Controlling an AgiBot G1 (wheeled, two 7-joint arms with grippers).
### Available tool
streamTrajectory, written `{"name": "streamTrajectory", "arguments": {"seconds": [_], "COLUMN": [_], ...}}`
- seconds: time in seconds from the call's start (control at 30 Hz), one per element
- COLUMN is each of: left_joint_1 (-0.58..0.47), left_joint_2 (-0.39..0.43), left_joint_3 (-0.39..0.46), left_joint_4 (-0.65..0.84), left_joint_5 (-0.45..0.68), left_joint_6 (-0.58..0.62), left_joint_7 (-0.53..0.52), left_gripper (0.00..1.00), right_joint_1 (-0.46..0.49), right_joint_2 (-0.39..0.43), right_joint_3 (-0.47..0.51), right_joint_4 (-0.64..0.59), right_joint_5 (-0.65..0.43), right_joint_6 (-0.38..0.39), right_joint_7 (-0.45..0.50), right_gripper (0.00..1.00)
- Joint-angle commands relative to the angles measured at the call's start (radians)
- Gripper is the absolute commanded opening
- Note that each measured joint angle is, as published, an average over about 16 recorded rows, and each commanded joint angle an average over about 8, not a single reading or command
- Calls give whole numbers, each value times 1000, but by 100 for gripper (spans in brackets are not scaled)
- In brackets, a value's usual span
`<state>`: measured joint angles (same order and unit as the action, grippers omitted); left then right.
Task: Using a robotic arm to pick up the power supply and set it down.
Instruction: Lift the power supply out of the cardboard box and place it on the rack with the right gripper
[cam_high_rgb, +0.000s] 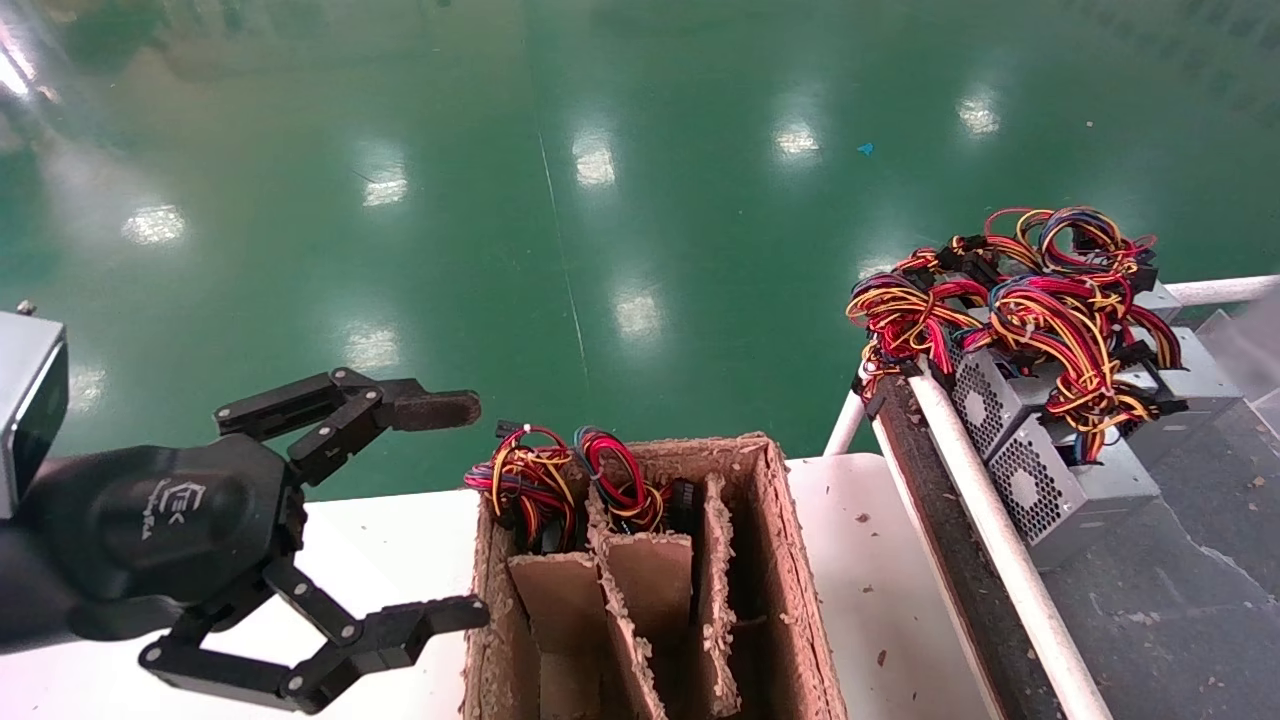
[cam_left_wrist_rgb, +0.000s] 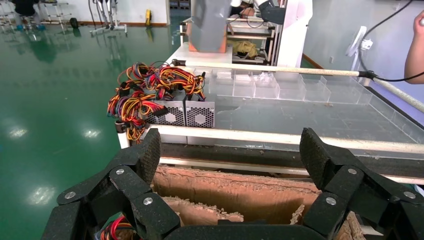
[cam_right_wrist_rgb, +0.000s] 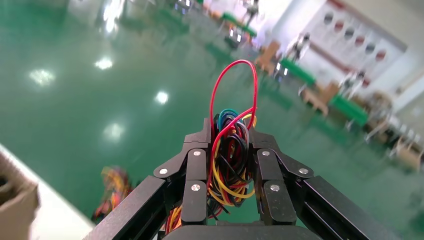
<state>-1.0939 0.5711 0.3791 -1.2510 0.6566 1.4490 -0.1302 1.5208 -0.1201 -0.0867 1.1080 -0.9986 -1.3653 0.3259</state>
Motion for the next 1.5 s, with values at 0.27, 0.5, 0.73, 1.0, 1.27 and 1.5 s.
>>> {"name": "streamTrajectory", "arguments": {"seconds": [0.27, 0.5, 0.73, 1.0, 1.27, 1.5], "left_joint_1": [0, 0, 0, 0, 0, 0], "left_joint_2": [0, 0, 0, 0, 0, 0], "left_joint_3": [0, 0, 0, 0, 0, 0], "left_joint_4": [0, 0, 0, 0, 0, 0], "left_joint_5": [0, 0, 0, 0, 0, 0], "left_joint_6": [0, 0, 0, 0, 0, 0], "left_joint_7": [0, 0, 0, 0, 0, 0], "left_gripper": [100, 100, 100, 100, 100, 100], "right_joint_1": [-127, -218, -257, -274, -281, -299], "right_joint_2": [99, 161, 190, 202, 198, 158], "right_joint_3": [-25, -129, -248, -372, -479, -545], "right_joint_4": [-126, -148, -190, -236, -277, -281], "right_joint_5": [70, 143, 242, 355, 450, 525], "right_joint_6": [-152, -218, -207, -194, -137, -36], "right_joint_7": [-35, -70, -129, -220, -308, -381], "right_gripper": [0, 0, 0, 0, 0, 0]}}
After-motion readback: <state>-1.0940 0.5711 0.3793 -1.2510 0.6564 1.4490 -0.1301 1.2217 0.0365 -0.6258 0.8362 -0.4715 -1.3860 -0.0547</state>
